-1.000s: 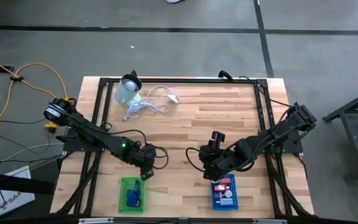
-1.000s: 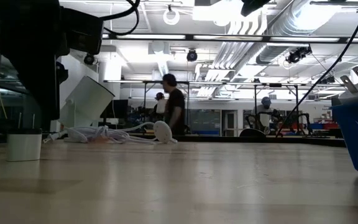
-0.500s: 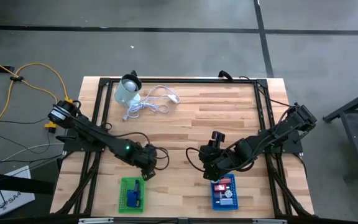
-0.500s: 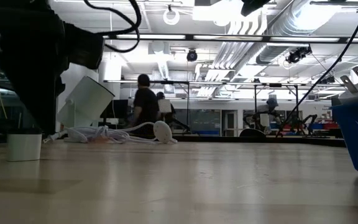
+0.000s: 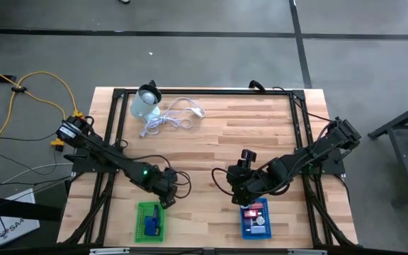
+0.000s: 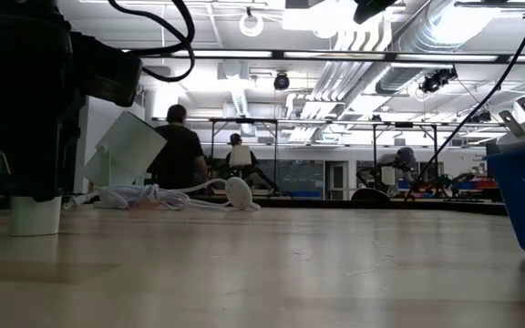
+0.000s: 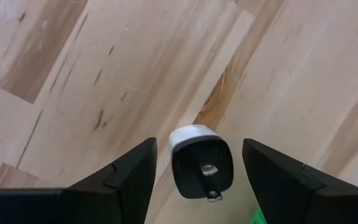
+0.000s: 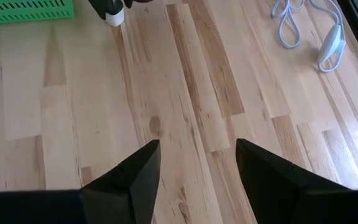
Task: Pick & Place Office items
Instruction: Put the white black charger adapter into the blue bin
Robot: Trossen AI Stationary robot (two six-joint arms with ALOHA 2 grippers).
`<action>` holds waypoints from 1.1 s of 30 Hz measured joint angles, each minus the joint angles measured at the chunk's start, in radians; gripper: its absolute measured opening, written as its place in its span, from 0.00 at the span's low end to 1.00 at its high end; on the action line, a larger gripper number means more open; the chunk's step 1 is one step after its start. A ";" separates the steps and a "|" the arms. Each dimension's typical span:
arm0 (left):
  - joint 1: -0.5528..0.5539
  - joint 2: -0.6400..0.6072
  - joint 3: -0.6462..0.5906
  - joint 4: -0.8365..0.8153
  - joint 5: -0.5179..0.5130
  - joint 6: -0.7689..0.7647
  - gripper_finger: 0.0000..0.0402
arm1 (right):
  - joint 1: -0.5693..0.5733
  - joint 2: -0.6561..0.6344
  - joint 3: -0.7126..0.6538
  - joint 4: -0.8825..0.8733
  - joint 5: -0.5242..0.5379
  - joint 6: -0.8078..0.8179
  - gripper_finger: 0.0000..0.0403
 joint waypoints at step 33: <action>-0.002 -0.001 0.000 0.000 0.021 0.023 0.33 | 0.000 0.000 0.000 0.008 -0.024 0.001 0.49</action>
